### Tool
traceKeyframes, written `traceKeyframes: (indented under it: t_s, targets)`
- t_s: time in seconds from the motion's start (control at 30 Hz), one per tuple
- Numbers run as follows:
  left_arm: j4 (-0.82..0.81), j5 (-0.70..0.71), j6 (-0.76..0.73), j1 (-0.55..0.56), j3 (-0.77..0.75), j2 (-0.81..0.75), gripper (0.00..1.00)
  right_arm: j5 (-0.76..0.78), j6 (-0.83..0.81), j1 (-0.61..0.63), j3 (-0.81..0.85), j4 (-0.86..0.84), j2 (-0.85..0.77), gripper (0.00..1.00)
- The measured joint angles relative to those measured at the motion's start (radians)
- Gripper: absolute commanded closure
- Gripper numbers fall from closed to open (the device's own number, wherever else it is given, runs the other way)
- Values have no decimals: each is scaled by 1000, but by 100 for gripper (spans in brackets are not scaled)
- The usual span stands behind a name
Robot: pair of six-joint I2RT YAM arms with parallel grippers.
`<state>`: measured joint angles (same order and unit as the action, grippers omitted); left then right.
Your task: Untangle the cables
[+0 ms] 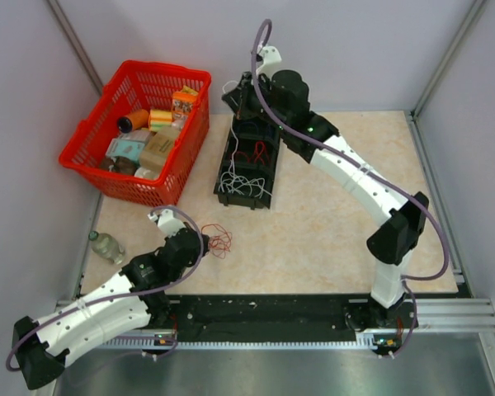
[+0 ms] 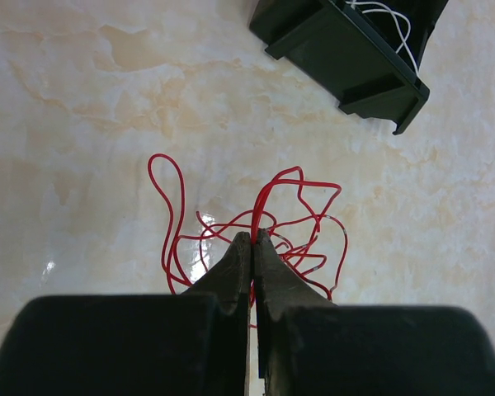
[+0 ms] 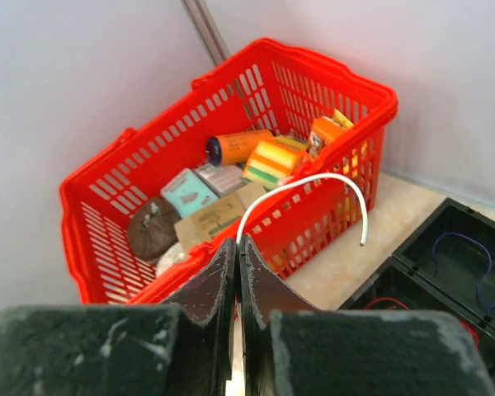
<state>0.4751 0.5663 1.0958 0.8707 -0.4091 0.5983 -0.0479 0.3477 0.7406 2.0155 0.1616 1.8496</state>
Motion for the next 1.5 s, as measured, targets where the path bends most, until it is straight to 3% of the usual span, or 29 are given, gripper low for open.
traceKeyframes:
  t_s: [0.2,0.5,0.6,1.03,1.23,1.5]
  targets:
    - [1,8,-9,-2,0,0,100,10,-10,-26,-77,-39,43,100]
    - [17,11,-21,-6,0,-1,100,-23,-16,-23,-461,-98,40,100]
    - [18,11,-23,-6,0,0,100,-26,-27,-21,-517,-63,52,100]
    - [26,12,-24,-6,-17,2,100,8,-93,-51,-285,42,161,100]
    - [27,11,-24,-6,-18,2,100,20,-171,-98,-84,55,174,100]
    - [27,10,-24,-7,-18,18,100,-3,-291,-126,43,60,274,100]
